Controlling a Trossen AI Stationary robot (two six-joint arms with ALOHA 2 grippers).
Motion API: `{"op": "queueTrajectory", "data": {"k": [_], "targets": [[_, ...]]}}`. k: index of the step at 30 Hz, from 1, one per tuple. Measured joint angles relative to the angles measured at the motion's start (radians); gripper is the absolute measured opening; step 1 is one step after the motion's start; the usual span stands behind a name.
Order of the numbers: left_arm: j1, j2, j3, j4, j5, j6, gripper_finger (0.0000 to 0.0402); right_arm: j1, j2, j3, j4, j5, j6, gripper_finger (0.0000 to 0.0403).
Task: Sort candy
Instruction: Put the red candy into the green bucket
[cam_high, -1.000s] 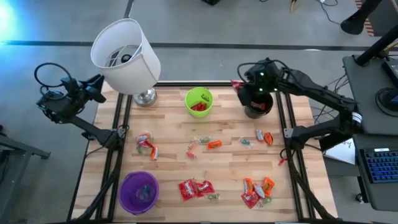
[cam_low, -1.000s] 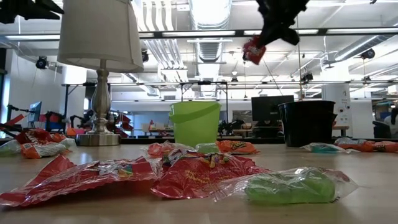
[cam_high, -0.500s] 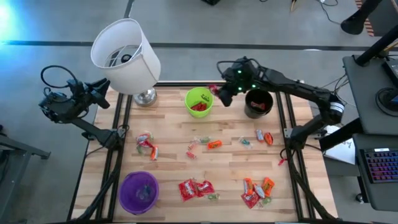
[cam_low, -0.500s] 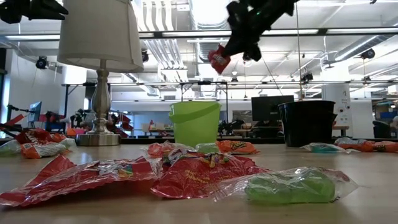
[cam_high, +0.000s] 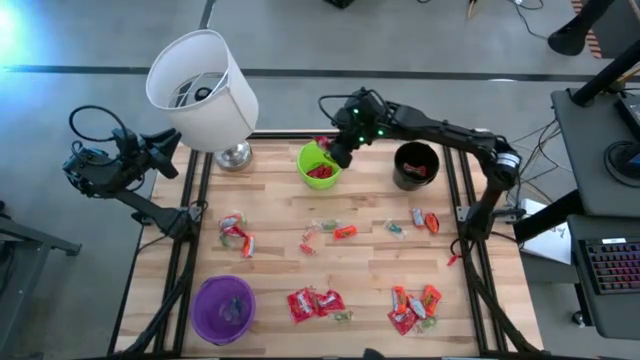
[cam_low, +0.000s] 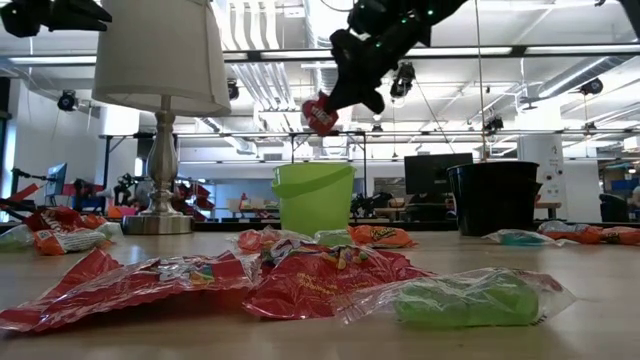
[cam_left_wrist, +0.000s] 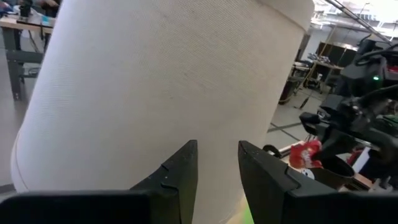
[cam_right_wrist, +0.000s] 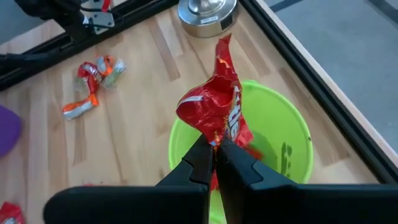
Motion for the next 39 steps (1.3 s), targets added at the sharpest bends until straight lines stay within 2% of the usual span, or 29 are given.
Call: {"op": "queueTrajectory", "data": {"k": [6,12,21,29,39], "targets": [[0.0,0.0,0.0,0.0,0.012,0.003,0.0119,0.002,0.062,0.052,-0.006,-0.031,-0.007,0.0015],[0.0,0.0,0.0,0.007,0.016,0.015,0.0141,0.004,0.088,0.06,-0.028,-0.079,-0.033,0.0049],[0.0,0.012,0.0,0.008,0.023,0.015,0.0144,0.004,0.09,0.068,-0.04,-0.079,-0.035,0.009],[0.0,0.083,0.0,0.007,0.142,0.015,0.0144,0.021,0.076,0.156,-0.078,-0.079,-0.034,0.0091],[0.0,0.163,0.0,-0.004,0.283,0.03,0.0133,0.061,0.055,0.273,-0.246,-0.074,-0.013,0.0084]]}}
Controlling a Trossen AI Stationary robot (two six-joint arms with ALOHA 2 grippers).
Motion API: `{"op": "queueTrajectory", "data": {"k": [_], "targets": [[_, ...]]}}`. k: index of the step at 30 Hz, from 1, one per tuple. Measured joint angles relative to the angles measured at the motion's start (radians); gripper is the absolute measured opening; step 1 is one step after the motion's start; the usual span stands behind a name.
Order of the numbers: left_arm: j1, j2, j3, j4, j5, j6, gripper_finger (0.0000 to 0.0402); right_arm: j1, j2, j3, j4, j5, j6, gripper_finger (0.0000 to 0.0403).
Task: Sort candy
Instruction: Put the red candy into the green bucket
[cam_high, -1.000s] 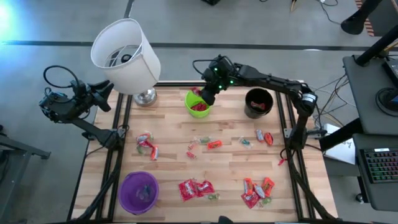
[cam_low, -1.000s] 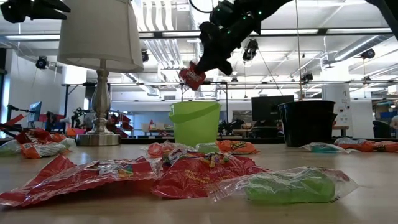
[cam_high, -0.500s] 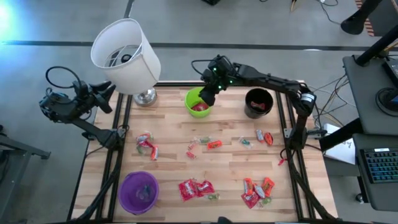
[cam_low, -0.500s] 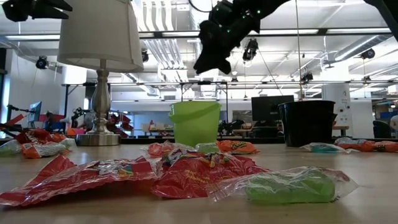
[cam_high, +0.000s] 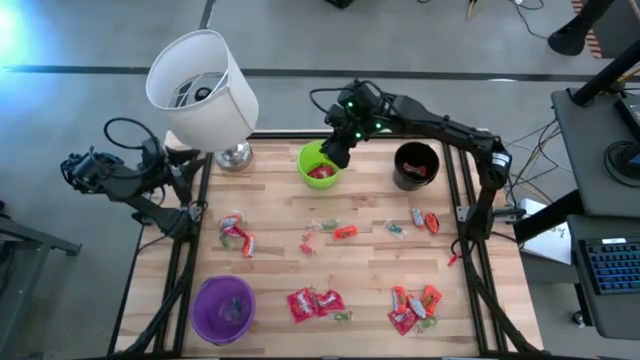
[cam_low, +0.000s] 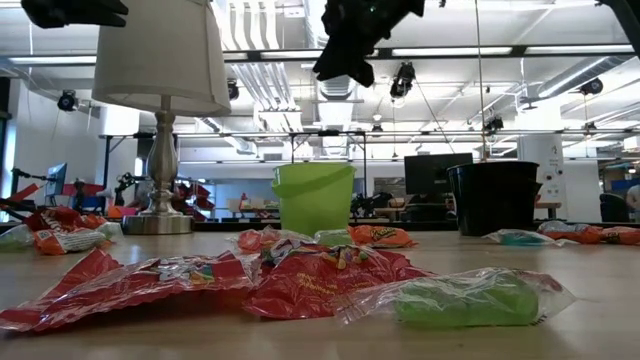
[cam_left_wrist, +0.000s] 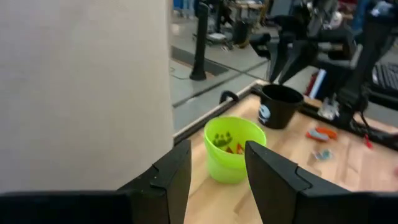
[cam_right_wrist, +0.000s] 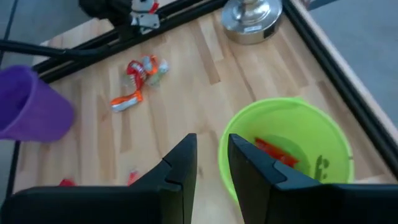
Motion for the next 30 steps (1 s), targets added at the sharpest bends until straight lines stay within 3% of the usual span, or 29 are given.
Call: {"op": "queueTrajectory", "data": {"k": [8,12,17,30], "targets": [[0.0,0.008,0.0,0.009,0.105,0.034,0.0133,0.06,-0.002,0.039,-0.077,0.0,0.045,0.0099],[0.0,0.053,-0.007,0.005,0.205,0.028,0.0132,0.091,-0.003,0.043,-0.108,0.0,0.072,0.01],[0.0,0.142,-0.007,-0.124,0.374,-0.017,0.0132,0.125,-0.003,0.037,-0.139,0.0,0.086,0.0098],[0.0,0.2,-0.017,-0.258,0.53,-0.076,0.0132,0.19,-0.005,0.036,-0.139,0.014,0.105,0.0106]]}}
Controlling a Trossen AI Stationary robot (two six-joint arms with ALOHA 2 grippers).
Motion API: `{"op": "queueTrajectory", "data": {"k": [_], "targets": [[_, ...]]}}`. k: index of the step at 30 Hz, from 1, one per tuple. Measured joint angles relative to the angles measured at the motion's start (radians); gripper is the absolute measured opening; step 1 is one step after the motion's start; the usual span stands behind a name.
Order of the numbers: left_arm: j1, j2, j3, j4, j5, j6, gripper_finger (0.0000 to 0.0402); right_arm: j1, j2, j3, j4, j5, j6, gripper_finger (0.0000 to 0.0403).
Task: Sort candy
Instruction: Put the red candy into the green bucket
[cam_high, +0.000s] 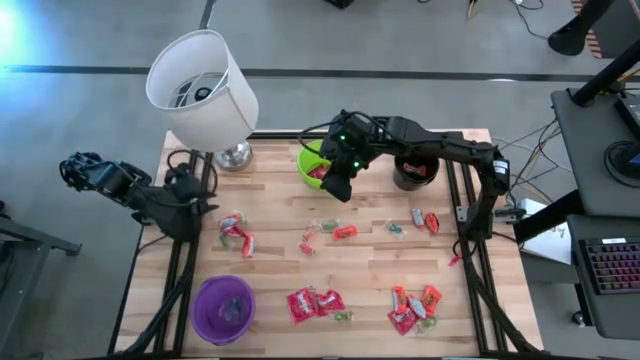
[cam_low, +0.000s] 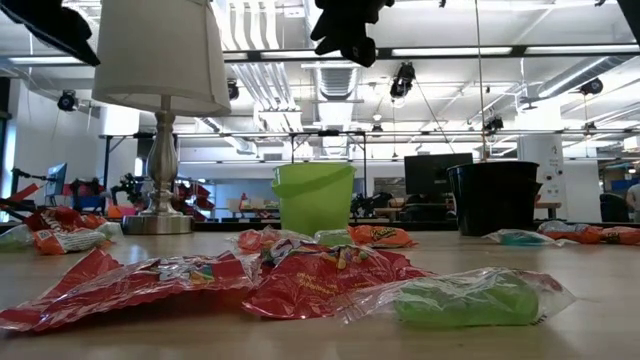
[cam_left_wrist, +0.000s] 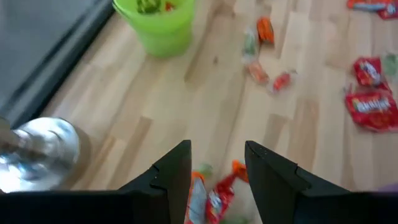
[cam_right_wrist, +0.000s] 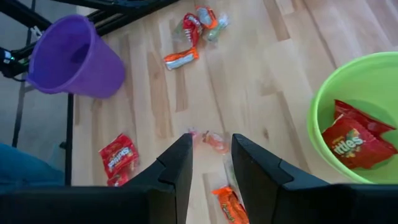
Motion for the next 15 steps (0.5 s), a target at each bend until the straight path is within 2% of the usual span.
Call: {"op": "queueTrajectory", "data": {"k": [5,9,15], "targets": [[0.0,0.013,-0.046,0.007,0.09,-0.046,0.0135,0.005,0.0,-0.001,0.0,0.038,0.004,0.0109],[0.0,0.026,-0.054,0.008,0.163,-0.094,0.0153,0.004,0.0,-0.001,0.001,0.038,0.021,0.0109],[0.0,0.06,-0.058,0.009,0.19,-0.051,0.0183,0.006,0.0,-0.001,0.0,0.038,0.033,0.0114]]}}
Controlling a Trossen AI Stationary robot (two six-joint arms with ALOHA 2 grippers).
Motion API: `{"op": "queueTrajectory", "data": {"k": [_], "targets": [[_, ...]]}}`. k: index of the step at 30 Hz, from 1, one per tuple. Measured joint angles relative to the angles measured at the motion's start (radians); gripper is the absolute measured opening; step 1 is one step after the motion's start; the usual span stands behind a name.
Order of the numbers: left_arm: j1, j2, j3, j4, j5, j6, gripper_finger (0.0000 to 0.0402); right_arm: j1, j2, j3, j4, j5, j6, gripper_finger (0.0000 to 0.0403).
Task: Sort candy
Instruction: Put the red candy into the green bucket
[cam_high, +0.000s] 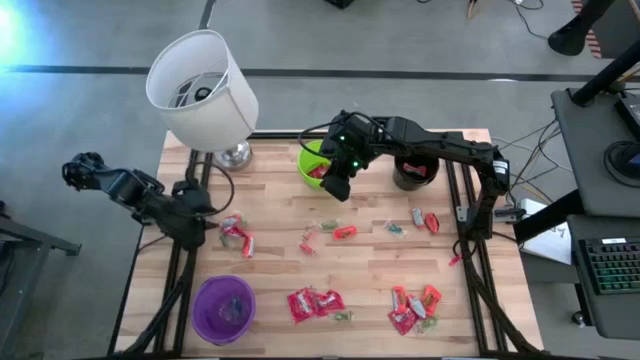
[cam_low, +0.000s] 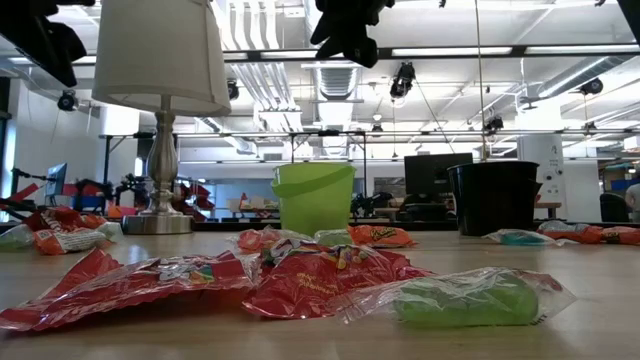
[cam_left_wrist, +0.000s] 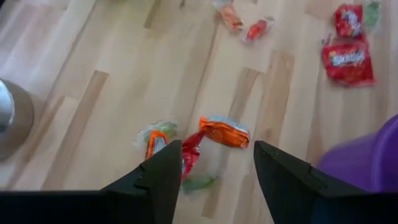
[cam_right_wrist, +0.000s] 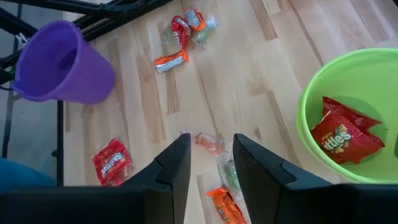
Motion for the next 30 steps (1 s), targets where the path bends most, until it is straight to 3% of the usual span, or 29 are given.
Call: {"op": "queueTrajectory", "data": {"k": [12,17,30], "targets": [[0.001,0.096,-0.151,0.158,-0.004,0.182,0.0168,0.048,0.0,-0.001,-0.029,0.001,0.031,0.0112],[0.002,0.122,-0.217,0.173,0.032,0.174,0.0166,0.064,0.0,-0.001,-0.028,0.002,0.031,0.0114],[0.057,0.278,-0.209,0.19,0.033,0.012,0.0166,0.066,0.0,-0.001,-0.021,0.003,0.029,0.0114]]}}
